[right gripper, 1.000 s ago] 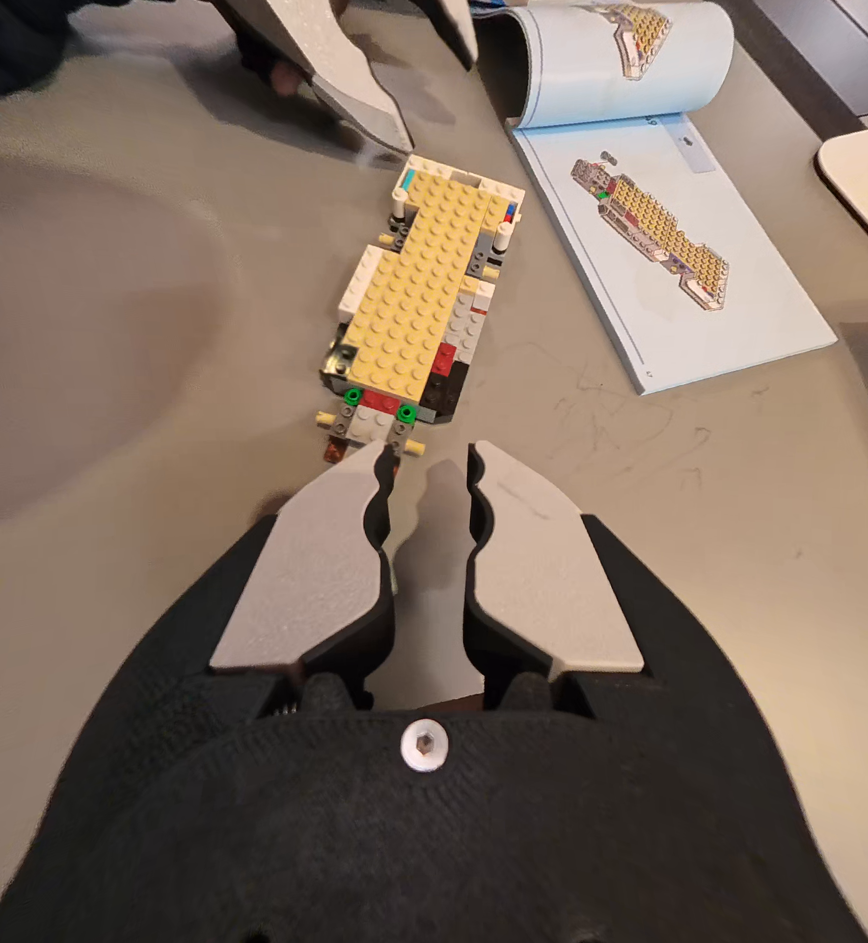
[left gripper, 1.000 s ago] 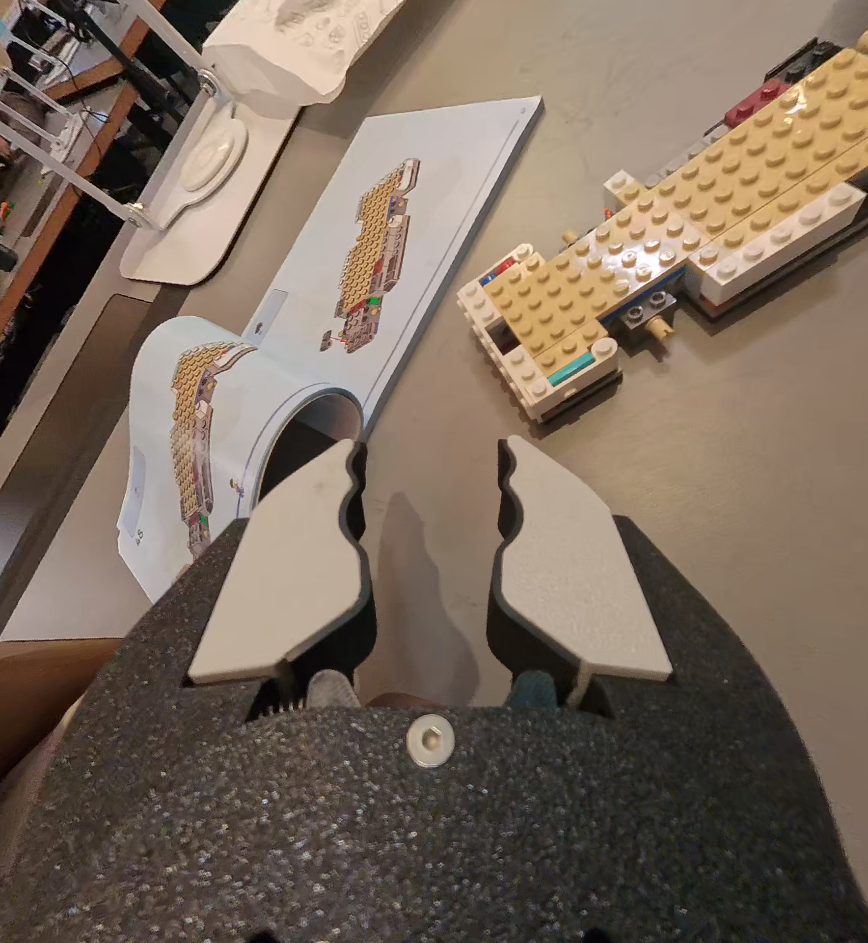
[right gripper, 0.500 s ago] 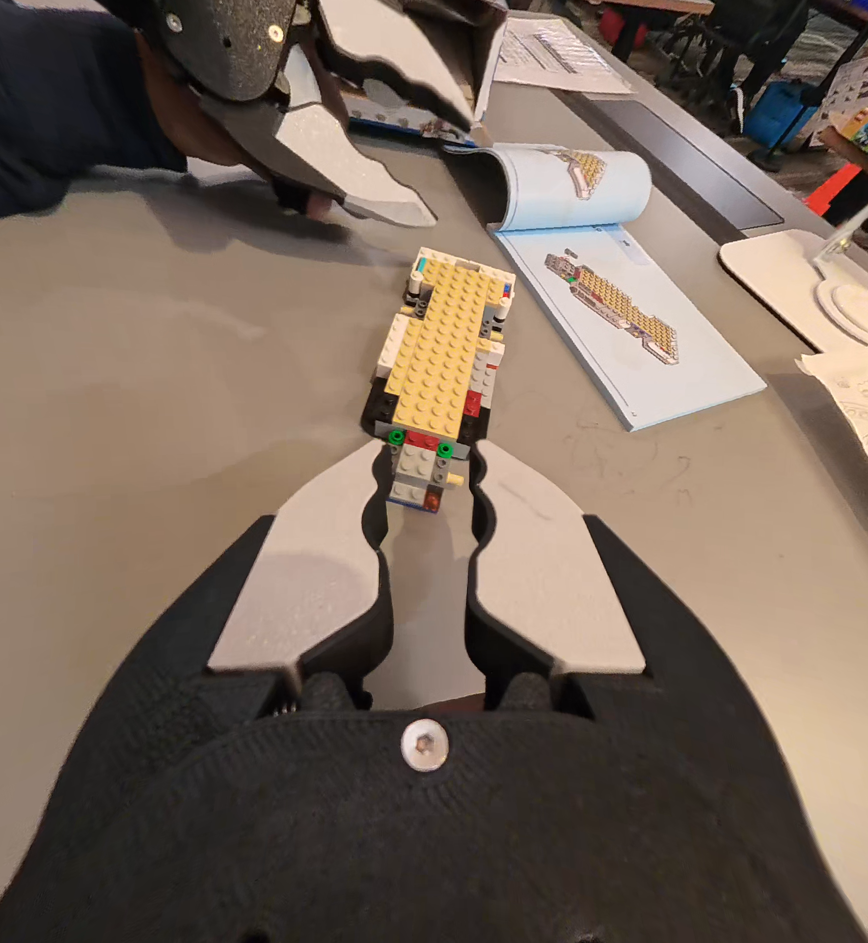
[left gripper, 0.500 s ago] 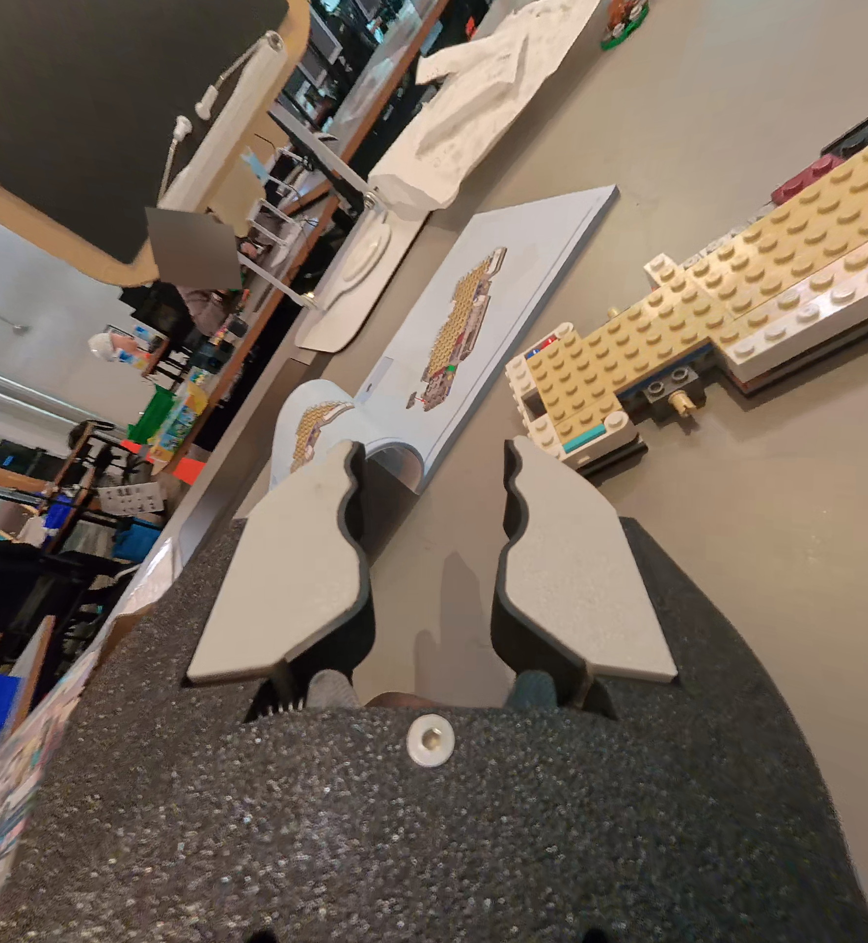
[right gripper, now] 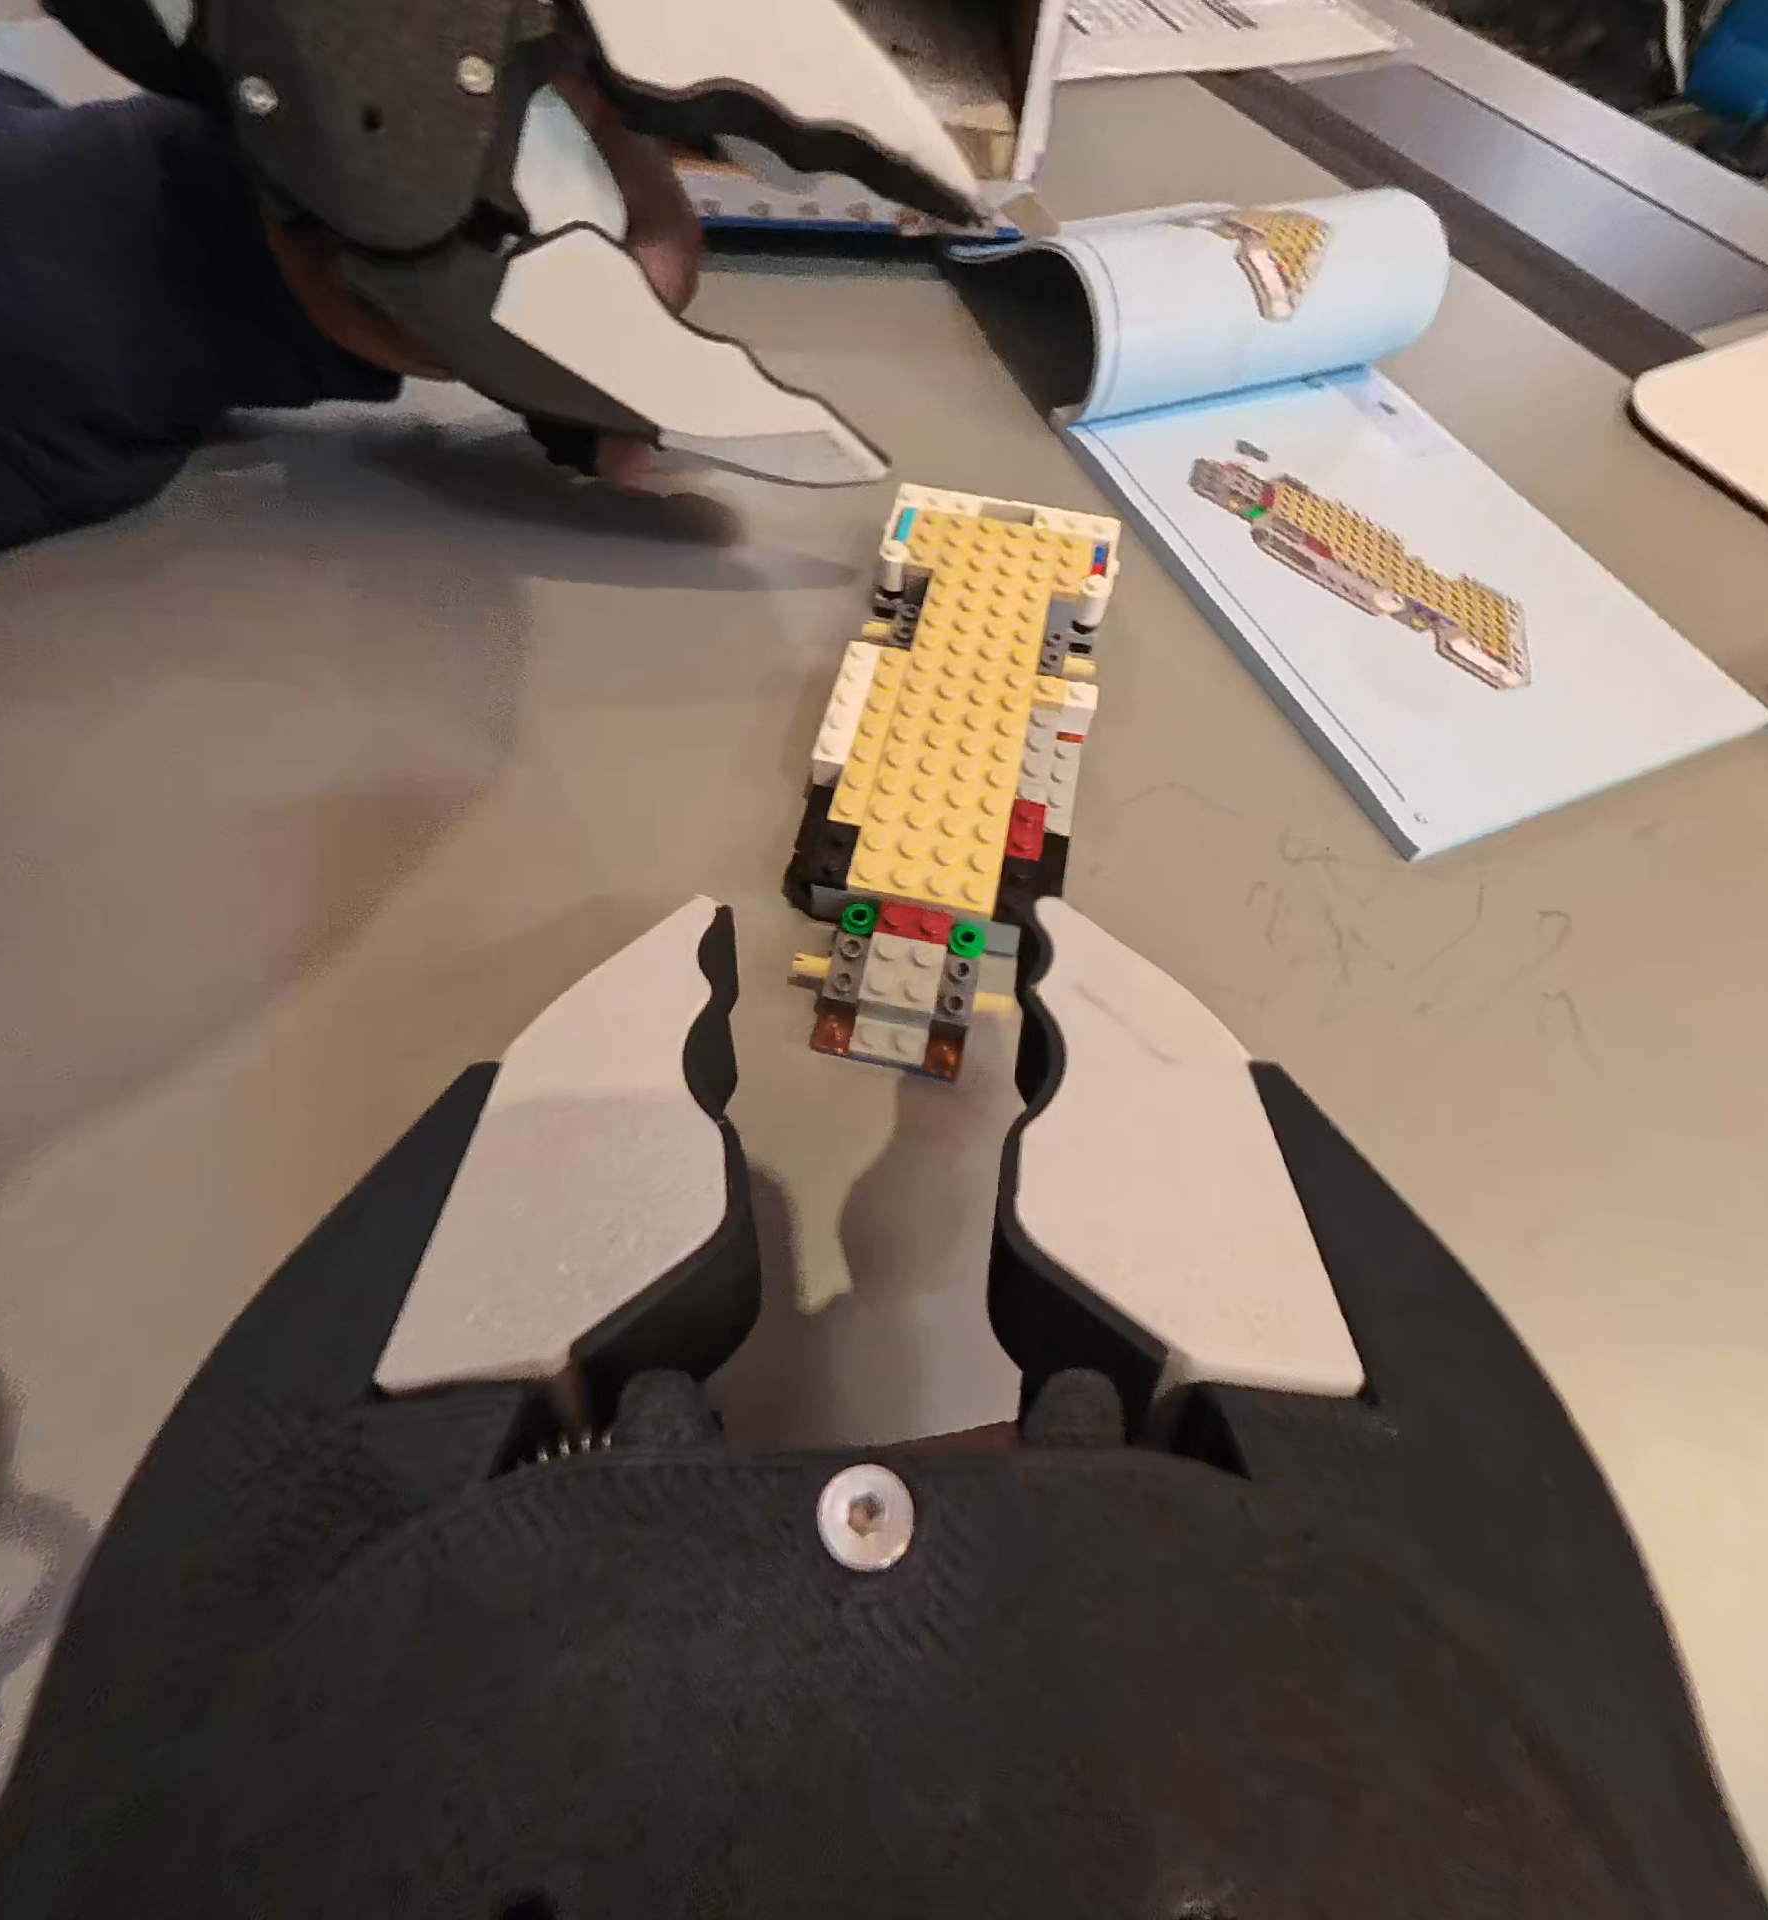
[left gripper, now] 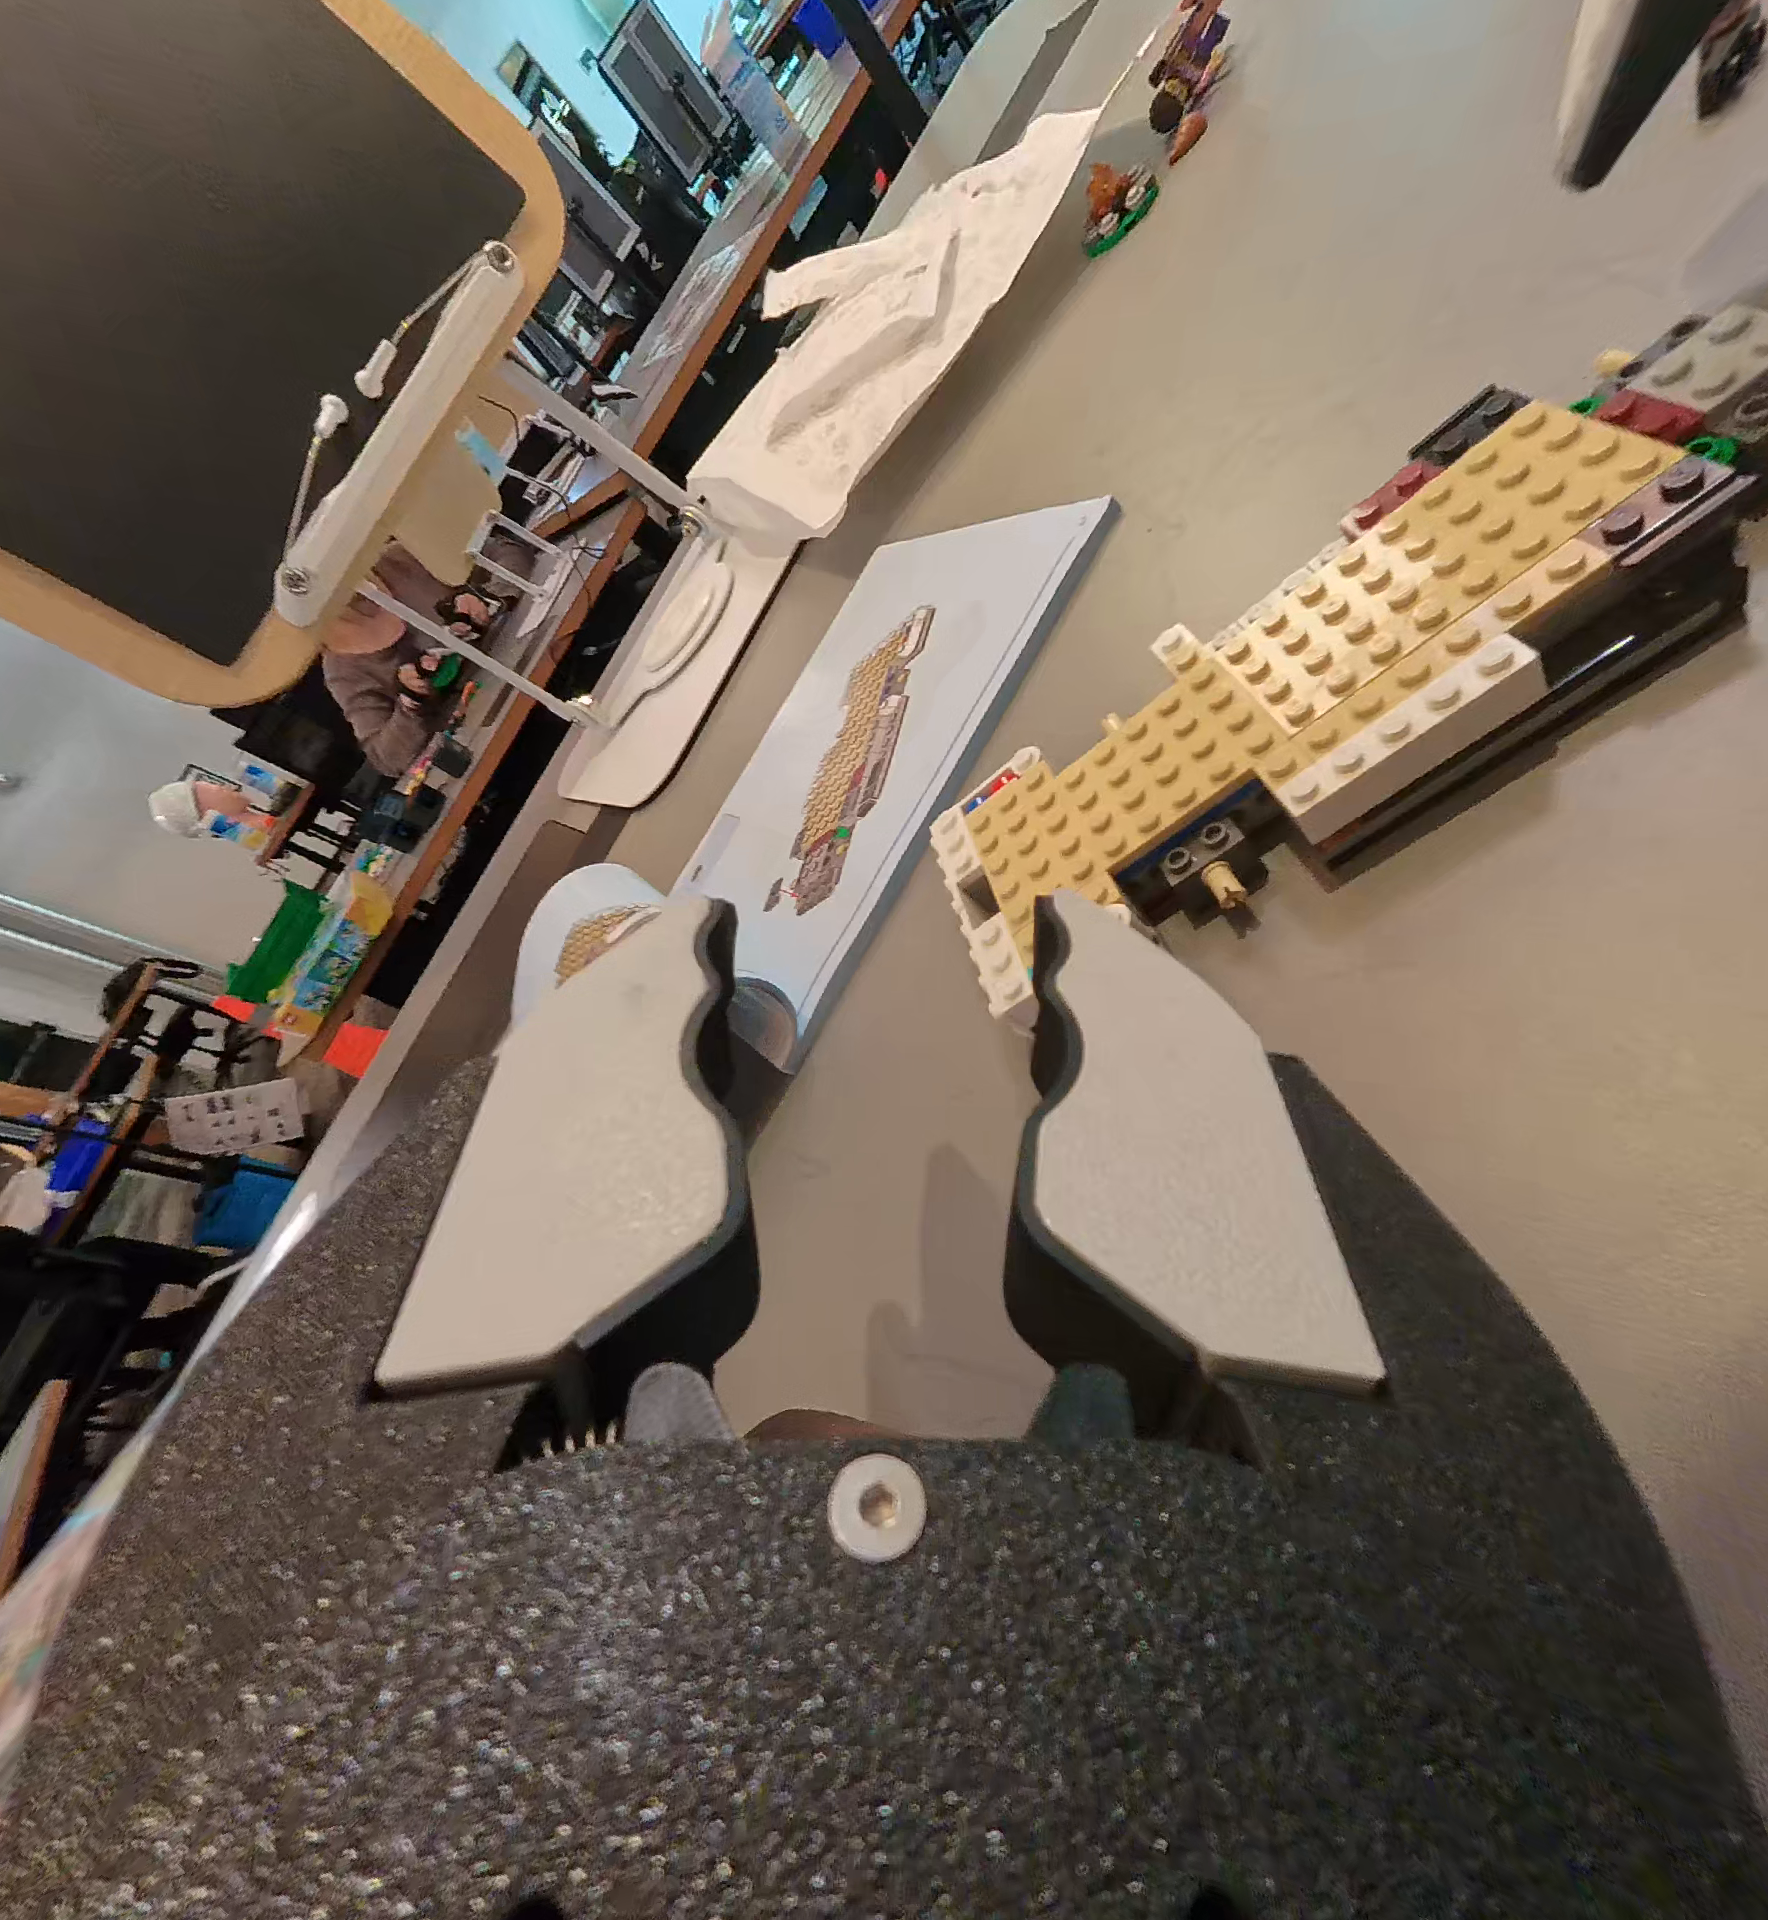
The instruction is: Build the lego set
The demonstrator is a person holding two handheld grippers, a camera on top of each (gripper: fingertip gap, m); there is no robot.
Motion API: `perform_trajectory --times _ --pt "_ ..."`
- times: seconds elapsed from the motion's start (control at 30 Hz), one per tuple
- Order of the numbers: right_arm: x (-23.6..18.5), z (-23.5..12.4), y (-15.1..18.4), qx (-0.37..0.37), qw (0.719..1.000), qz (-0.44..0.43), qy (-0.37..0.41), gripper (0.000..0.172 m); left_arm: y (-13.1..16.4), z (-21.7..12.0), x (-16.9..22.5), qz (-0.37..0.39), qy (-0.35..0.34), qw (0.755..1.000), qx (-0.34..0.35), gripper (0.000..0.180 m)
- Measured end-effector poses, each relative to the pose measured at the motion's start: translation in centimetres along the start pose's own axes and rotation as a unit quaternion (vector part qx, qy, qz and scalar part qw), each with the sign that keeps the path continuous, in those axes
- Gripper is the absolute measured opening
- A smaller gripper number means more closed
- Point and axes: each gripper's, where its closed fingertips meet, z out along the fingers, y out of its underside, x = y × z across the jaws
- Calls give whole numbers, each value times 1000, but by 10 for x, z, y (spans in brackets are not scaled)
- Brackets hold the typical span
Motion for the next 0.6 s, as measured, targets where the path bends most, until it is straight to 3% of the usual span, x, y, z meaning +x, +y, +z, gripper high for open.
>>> perform_trajectory --times 0.2,0.43,0.6 --pt "4 -3 8 -20 999 15 39 54 -11 -3 17 -16 45 999 25 57" --pt "3 -8 20 -59 997 31 47 52 -47 -14 52 54 73 994 56 57" --pt "-2 -3 29 -81 995 60 21 49 -54 -13 75 83 100 990 54 56"
